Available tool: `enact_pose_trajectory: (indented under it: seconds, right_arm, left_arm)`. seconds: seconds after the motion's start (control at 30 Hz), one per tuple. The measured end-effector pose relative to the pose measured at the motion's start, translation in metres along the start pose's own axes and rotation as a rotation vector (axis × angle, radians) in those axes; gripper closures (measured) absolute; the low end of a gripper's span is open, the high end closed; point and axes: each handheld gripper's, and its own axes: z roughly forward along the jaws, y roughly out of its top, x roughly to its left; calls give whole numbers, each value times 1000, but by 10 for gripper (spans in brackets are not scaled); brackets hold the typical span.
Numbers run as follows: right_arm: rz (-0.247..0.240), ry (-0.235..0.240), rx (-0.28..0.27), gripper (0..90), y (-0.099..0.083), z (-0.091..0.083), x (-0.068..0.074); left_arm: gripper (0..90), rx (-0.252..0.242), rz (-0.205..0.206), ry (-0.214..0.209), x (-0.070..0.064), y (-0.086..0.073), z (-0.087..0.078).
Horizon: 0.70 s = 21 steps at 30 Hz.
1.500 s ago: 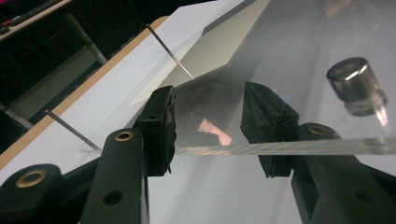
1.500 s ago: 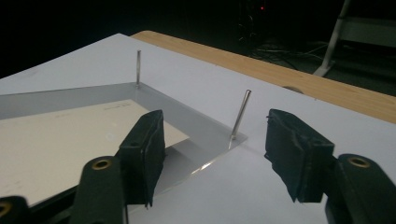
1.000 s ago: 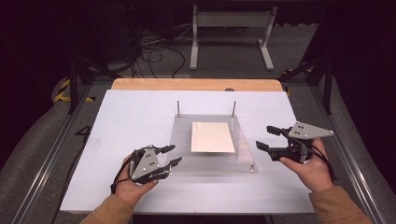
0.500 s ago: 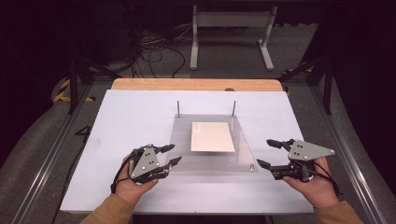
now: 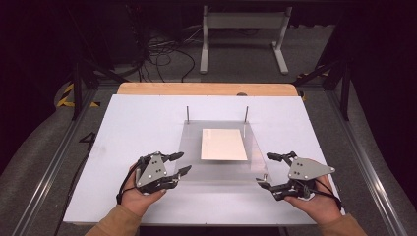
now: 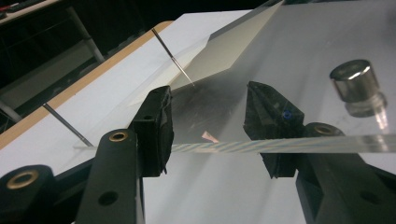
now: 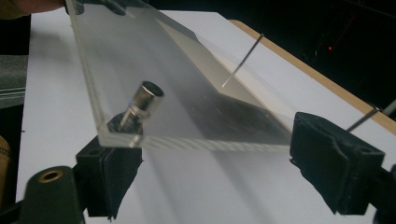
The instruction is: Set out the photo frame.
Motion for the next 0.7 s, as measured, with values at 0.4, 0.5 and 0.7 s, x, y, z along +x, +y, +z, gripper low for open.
enact_pose_trajectory:
  seconds: [0.4, 0.5, 0.7]
  right_arm:
    - [-74, 27, -74, 205, 3, 21, 2]
    - [-68, 33, -81, 245, 1, 24, 0]
    - [-123, 42, -80, 461, -3, 29, -2]
  left_arm:
    - [475, 3, -19, -11, 2, -1, 1]
    - [475, 4, -18, -7, 1, -1, 1]
    - [481, 2, -15, 4, 0, -2, 1]
